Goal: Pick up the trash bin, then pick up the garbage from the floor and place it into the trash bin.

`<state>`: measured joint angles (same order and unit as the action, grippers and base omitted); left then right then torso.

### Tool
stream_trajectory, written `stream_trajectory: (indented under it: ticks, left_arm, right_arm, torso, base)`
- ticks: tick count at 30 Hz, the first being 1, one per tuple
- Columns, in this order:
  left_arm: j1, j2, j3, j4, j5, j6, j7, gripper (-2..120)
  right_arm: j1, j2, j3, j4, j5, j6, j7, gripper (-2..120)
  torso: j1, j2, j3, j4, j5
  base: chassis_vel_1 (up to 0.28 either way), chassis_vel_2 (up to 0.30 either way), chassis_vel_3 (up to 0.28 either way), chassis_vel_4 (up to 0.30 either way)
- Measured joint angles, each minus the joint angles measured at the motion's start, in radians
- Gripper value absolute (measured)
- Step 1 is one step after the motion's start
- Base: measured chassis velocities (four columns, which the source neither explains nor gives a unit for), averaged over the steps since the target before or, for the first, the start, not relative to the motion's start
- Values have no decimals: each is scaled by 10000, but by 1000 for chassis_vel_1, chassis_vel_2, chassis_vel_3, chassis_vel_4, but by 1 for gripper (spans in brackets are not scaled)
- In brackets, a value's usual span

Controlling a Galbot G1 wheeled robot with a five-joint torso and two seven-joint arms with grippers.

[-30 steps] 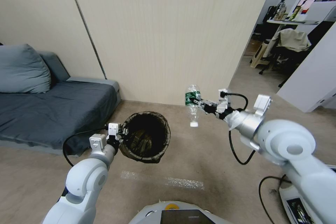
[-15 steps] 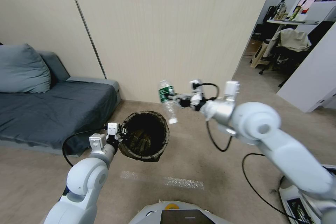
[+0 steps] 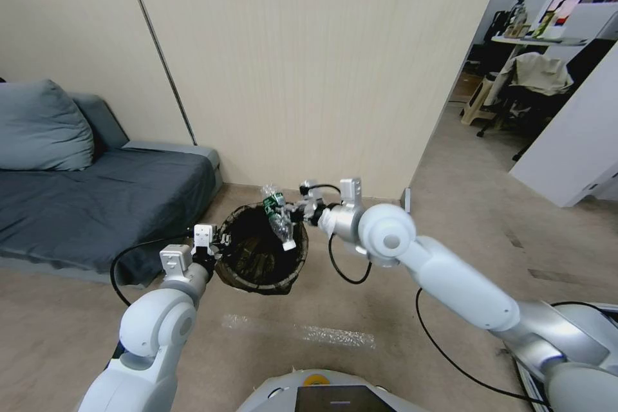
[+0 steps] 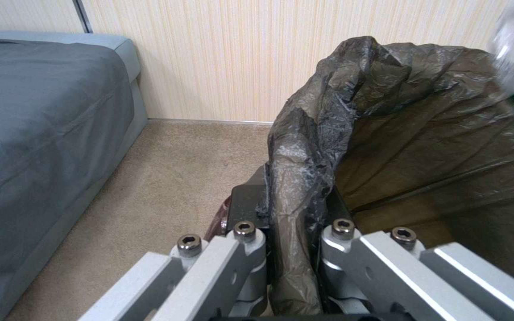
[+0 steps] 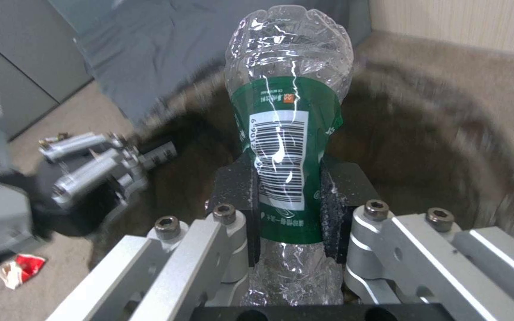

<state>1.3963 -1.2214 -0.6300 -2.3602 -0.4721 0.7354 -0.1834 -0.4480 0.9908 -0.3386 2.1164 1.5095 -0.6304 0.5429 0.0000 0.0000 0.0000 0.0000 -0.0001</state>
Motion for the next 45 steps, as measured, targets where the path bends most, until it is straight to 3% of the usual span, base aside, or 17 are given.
stream_trajectory:
  ticks: [7,12,14,19,22,24,27,32,41,45]
  left_arm:
    - [-3,10,-15,-9,-15,0,8,5]
    - [-9,-27,-16,-9,-16,0,11,5]
    - [-15,-37,-16,-9,-16,0,12,5]
    - [-17,-37,-19,-5,-16,0,14,5]
    - [-14,-40,-23,0,-16,0,18,5]
    - [-12,-42,-23,0,-16,0,20,5]
    - [-9,-48,-26,0,-18,0,25,5]
    - [-13,-44,-31,2,-32,0,28,5]
    - [12,-15,-31,-18,-39,0,32,5]
    - [41,18,-44,-46,-49,0,31,5]
  right_arm:
    - [-84,167,-86,-294,-114,18,7,18]
    - [-92,294,-125,-402,-95,42,21,25]
    - [-80,344,-132,-451,-90,64,22,37]
    - [-34,374,-128,-494,-76,104,21,47]
    - [38,383,-104,-534,-53,139,22,64]
    - [55,384,-94,-542,-47,144,21,65]
    - [142,385,-11,-562,2,199,17,84]
    - [283,384,82,-541,123,262,13,99]
    - [394,338,118,-504,159,287,0,100]
    - [865,14,498,82,654,298,122,100]
  torso:
    - [0,0,0,0,0]
    - [0,0,0,0,0]
    - [0,0,0,-1,0]
    - [0,0,0,0,0]
    - [0,0,0,0,0]
    - [0,0,0,0,0]
    - [0,0,0,0,0]
    - [0,0,0,0,0]
    - [0,0,0,0,1]
    - [0,0,0,0,1]
  base:
    - [0,0,0,0]
    - [0,0,0,0]
    - [0,0,0,0]
    - [0,0,0,0]
    - [0,0,0,0]
    - [0,0,0,0]
    - [0,0,0,0]
    - [0,0,0,0]
    - [0,0,0,0]
    - [0,0,0,0]
